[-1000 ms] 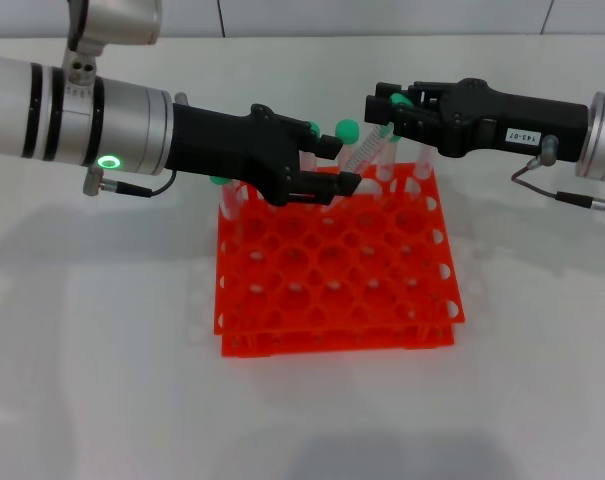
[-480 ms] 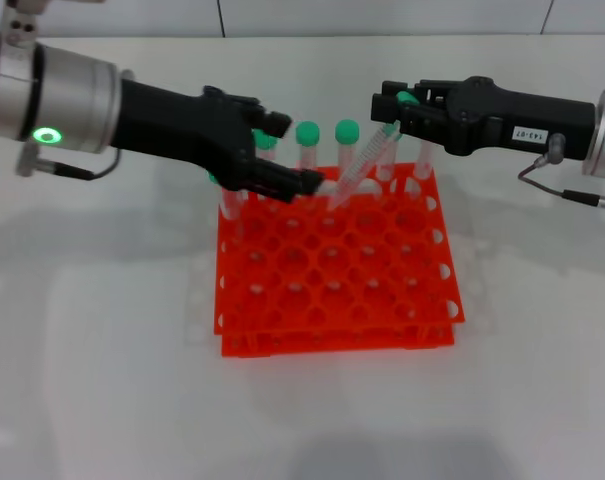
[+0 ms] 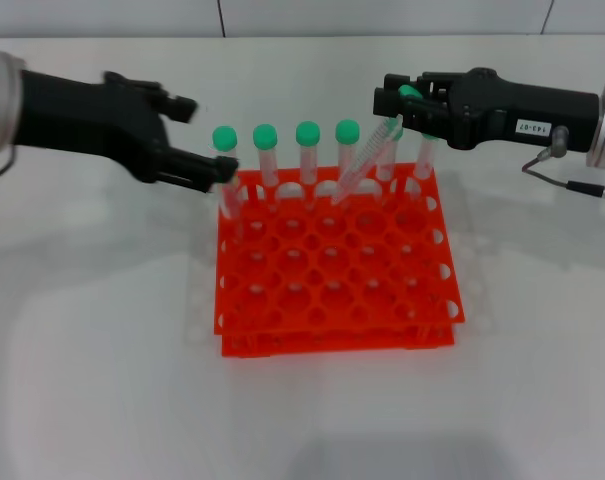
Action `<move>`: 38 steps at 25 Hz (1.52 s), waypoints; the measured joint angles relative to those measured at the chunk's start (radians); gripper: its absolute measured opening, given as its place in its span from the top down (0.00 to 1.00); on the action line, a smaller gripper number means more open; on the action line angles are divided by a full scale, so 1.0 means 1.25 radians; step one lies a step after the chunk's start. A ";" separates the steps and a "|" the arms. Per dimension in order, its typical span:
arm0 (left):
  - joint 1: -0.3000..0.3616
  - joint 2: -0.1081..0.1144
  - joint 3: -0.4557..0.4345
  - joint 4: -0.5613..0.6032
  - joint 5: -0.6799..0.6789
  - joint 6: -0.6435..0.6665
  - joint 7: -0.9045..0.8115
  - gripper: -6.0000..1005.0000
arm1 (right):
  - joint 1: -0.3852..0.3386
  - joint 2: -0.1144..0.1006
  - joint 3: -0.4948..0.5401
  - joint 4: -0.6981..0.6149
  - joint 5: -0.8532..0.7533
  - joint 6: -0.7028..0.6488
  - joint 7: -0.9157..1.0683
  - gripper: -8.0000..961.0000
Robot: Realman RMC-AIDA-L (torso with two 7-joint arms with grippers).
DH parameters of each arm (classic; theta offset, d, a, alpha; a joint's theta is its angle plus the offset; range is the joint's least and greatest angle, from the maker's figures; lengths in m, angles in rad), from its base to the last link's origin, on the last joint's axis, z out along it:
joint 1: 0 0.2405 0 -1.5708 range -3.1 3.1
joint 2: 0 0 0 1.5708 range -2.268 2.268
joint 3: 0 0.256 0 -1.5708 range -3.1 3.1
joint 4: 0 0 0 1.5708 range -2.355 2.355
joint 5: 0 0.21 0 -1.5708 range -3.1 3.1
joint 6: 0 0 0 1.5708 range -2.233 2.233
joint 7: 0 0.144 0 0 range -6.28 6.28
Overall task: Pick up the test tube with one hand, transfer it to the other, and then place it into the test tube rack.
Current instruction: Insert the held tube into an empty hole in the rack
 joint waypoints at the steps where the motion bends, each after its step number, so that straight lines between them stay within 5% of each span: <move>1: 0.015 0.000 0.002 0.030 0.001 0.002 -0.009 0.11 | 0.000 0.000 0.000 -0.003 -0.001 0.001 0.000 0.72; 8: 0.127 -0.002 0.028 0.180 0.000 0.021 -0.045 0.11 | 0.001 0.000 -0.008 -0.031 -0.010 0.004 0.003 0.72; 17: 0.208 -0.006 0.047 0.191 -0.006 -0.020 -0.026 0.11 | 0.014 0.000 -0.021 -0.036 -0.011 0.009 0.004 0.72; 27: 0.322 -0.006 0.035 0.173 -0.111 -0.062 0.062 0.11 | 0.024 0.000 -0.023 -0.054 -0.038 0.008 0.022 0.72; 38: 0.342 -0.006 -0.061 0.002 -0.189 -0.060 0.203 0.11 | 0.053 0.000 -0.041 -0.074 -0.054 0.010 0.034 0.72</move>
